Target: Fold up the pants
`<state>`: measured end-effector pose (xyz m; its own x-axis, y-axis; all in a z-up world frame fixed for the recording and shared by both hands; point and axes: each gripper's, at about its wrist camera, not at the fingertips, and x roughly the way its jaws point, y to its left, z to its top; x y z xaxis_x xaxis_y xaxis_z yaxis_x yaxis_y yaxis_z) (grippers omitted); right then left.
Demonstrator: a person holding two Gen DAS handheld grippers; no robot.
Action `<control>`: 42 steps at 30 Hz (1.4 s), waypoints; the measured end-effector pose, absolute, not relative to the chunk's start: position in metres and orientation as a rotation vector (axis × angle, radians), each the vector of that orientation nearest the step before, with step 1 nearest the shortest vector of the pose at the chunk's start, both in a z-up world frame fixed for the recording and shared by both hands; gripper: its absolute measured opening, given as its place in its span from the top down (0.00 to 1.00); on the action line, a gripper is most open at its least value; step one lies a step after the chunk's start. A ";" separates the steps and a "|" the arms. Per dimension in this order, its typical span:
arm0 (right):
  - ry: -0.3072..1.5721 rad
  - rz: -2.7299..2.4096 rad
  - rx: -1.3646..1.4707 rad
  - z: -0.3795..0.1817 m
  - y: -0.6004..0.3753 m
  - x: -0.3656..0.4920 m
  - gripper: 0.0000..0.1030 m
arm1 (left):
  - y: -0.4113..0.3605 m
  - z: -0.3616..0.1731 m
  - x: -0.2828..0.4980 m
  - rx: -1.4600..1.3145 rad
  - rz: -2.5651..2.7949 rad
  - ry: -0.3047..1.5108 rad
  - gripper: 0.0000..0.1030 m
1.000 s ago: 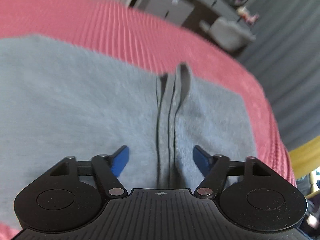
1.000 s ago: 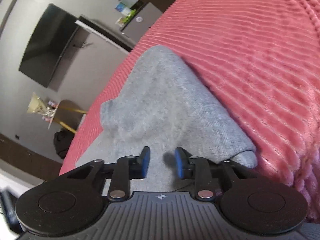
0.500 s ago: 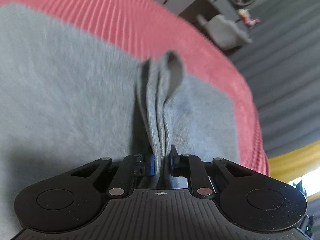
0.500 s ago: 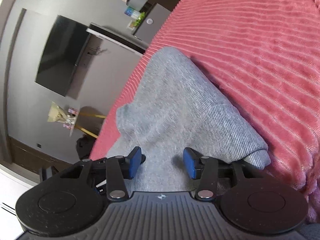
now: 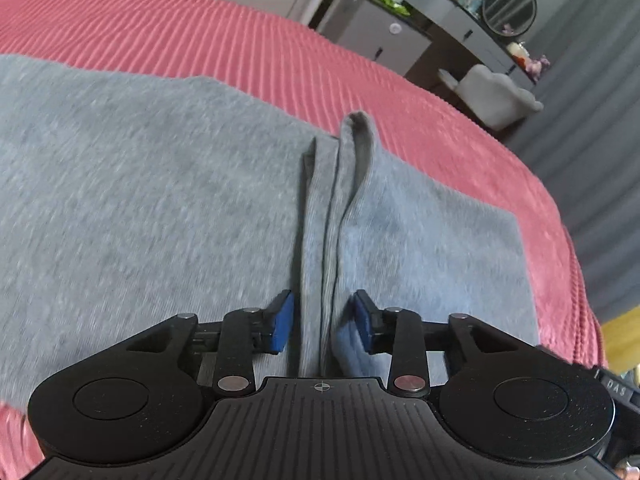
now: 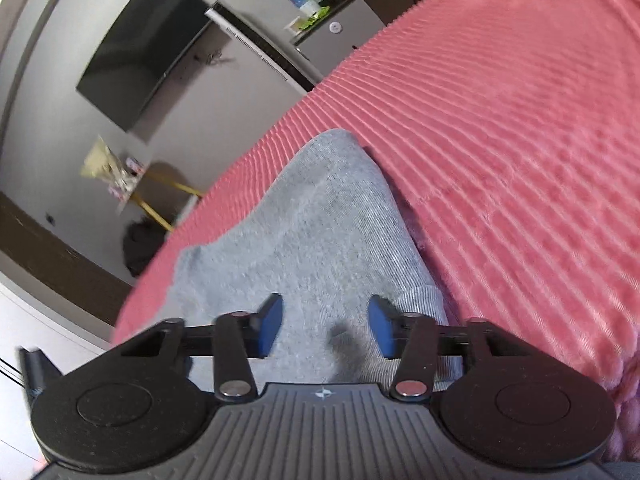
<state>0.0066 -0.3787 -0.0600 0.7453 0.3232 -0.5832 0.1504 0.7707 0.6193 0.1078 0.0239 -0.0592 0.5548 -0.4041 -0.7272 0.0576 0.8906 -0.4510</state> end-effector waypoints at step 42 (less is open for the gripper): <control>0.772 0.082 0.661 -0.073 -0.389 0.020 0.66 | 0.004 -0.062 0.100 -0.431 -0.288 0.874 0.83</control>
<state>0.0198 -0.3889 -0.0727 0.7235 0.3026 -0.6204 0.1650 0.7969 0.5811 0.1004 0.0037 -0.0625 0.6115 -0.4135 -0.6746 0.0678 0.8768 -0.4760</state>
